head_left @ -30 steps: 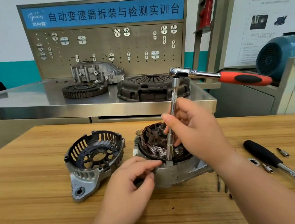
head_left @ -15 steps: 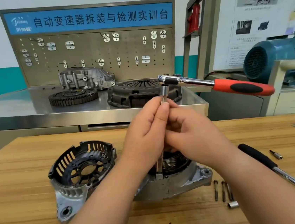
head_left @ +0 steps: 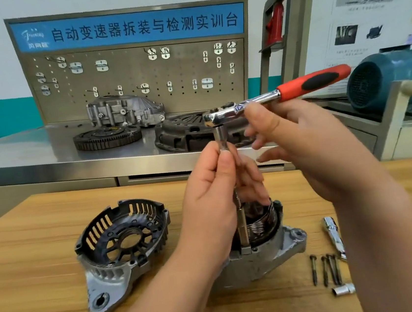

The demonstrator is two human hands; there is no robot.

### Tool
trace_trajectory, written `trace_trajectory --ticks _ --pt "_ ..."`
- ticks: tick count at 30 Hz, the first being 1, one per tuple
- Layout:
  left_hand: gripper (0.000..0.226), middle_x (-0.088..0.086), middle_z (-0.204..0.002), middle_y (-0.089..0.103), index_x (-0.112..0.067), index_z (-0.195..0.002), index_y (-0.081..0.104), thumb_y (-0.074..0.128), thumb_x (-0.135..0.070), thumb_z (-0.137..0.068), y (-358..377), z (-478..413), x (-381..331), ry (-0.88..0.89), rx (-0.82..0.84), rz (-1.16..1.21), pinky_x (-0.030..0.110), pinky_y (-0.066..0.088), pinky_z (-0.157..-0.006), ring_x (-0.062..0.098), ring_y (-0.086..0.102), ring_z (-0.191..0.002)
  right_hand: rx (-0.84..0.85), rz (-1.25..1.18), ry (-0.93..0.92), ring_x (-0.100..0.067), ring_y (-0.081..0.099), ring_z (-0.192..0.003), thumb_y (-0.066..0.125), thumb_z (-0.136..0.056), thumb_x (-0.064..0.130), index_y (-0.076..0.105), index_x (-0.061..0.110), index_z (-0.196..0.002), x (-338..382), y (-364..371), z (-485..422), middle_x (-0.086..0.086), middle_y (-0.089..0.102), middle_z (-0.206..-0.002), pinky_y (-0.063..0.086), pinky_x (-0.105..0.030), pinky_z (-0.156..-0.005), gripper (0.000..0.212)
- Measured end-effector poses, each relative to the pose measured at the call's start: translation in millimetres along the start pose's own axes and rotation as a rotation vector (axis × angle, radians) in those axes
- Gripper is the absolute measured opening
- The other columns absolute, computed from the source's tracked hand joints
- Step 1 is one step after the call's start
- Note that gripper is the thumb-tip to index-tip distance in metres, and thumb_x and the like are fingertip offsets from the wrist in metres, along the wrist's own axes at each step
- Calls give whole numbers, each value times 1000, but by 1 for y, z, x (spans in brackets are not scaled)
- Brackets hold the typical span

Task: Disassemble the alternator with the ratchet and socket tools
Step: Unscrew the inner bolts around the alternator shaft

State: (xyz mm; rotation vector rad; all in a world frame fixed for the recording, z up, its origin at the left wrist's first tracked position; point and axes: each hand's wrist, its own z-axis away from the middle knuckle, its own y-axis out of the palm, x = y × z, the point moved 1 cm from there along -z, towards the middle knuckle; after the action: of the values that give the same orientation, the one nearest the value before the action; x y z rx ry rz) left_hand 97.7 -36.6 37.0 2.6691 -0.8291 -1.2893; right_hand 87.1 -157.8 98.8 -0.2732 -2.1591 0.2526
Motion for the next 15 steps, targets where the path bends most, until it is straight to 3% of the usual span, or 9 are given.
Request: trace_trajectory --ticks 2,4,6,8,9,12,15 --pt "21 -1 -56 46 -18 -80 50 37 -27 -93 3 1 0 -32 24 49 21 36 -42 9 38 -42 10 -288 8 -13 65 -86 60 -76 57 67 32 -105 -7 9 -3 1 67 -90 54 -38 -80 38" --pt "19 -3 -53 36 -13 -81 42 37 -28 -93 6 -1 3 -63 31 108 18 29 -41 6 28 -42 44 -520 -13 -21 64 -88 49 -87 44 64 31 -111 -9 17 -3 -11 63 -98 52 -37 -82 31" --pt "18 -5 -53 33 -13 -82 40 36 -27 -93 10 -2 8 -72 44 134 17 26 -41 5 25 -43 50 -596 -77 -38 59 -86 45 -91 37 66 32 -109 -11 22 -1 -22 62 -103 47 -44 -80 28" --pt "17 -7 -52 32 -15 -82 39 36 -27 -94 14 -4 12 -68 73 122 16 24 -41 5 24 -44 24 -591 -145 -59 52 -83 45 -93 33 67 32 -105 -13 22 1 -20 68 -101 39 -52 -79 25" --pt "17 -9 -52 32 -16 -82 40 36 -27 -94 16 -5 13 -67 91 106 16 24 -41 4 24 -43 9 -590 -172 -60 55 -85 46 -94 31 67 29 -104 -14 21 1 -16 71 -100 42 -51 -78 24" --pt "21 -12 -51 33 -24 -78 49 37 -30 -94 20 -9 16 -73 133 82 15 23 -40 2 24 -42 -47 -589 -235 -32 68 -86 49 -93 23 65 18 -100 -14 15 2 -17 71 -101 54 -37 -77 18" --pt "27 -13 -49 33 -32 -74 57 38 -32 -94 22 -12 17 -79 143 83 13 25 -39 1 24 -40 -122 -512 -316 -43 64 -76 51 -93 17 65 13 -93 -17 10 1 -34 63 -95 53 -38 -73 14"
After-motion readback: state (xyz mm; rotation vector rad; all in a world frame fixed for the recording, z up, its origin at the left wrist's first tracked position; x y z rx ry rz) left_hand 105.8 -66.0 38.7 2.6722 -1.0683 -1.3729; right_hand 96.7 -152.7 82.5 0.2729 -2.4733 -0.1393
